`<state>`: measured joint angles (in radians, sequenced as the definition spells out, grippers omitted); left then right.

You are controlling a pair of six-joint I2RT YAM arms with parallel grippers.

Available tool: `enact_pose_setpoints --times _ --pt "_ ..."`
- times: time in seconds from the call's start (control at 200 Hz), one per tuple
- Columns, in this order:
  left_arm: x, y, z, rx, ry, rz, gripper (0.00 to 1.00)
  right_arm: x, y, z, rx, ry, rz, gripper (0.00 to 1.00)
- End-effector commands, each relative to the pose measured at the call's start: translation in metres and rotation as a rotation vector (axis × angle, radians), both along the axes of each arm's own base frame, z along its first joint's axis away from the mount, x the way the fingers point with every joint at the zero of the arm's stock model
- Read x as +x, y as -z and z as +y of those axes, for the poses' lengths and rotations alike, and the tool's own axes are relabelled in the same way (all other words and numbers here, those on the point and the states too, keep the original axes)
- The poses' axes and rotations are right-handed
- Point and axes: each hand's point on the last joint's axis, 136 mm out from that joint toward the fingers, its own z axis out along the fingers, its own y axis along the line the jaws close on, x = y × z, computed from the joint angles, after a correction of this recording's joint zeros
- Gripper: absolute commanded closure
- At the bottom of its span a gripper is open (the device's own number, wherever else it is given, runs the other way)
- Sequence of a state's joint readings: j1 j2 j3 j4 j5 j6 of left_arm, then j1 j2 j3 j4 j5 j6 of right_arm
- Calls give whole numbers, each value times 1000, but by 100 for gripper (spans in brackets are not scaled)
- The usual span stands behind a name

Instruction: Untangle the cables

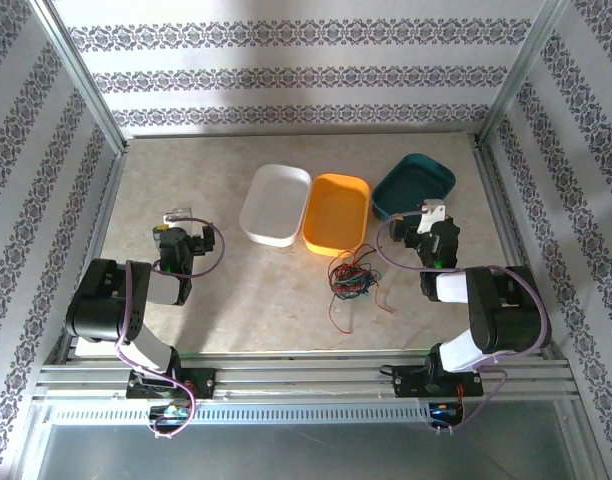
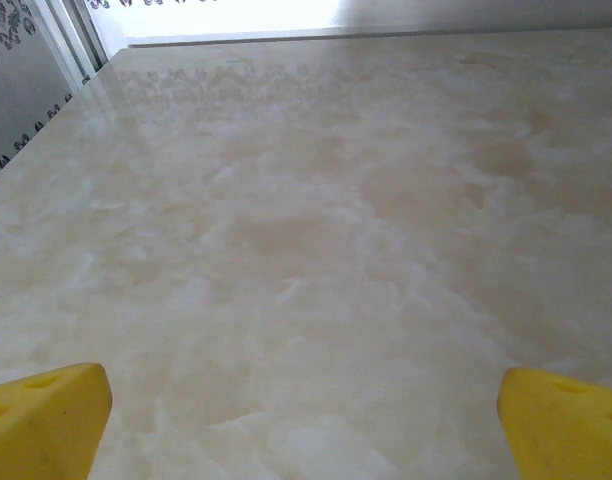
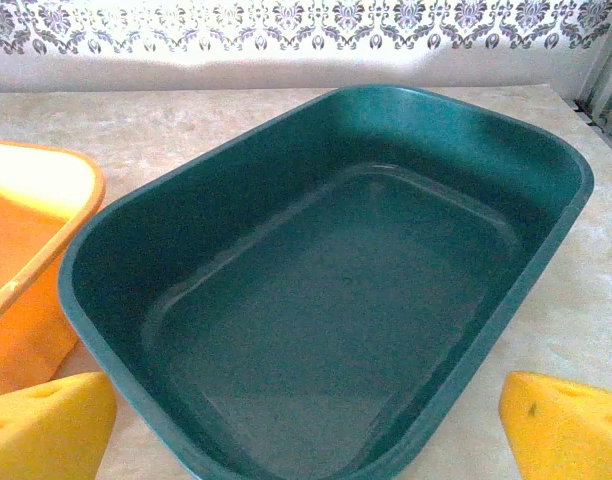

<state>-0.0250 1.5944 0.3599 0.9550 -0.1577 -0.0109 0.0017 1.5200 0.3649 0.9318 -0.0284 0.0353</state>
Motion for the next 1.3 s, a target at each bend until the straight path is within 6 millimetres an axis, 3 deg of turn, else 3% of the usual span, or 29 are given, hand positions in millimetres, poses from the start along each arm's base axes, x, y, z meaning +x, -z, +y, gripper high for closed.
enact_pose_setpoints --times 0.0,1.134,1.219,1.294 --pt "6 -12 -1 -11 1 -51 1 4 -5 -1 4 -5 -19 2" --pt "7 -12 -3 -16 14 -46 1 4 -5 -2 25 -13 -19 2" --pt "13 -20 -13 -13 76 -13 1 4 -5 -2 25 -14 -17 2" --pt "17 -37 -5 -2 24 43 1 4 -9 -3 29 -7 -27 2"
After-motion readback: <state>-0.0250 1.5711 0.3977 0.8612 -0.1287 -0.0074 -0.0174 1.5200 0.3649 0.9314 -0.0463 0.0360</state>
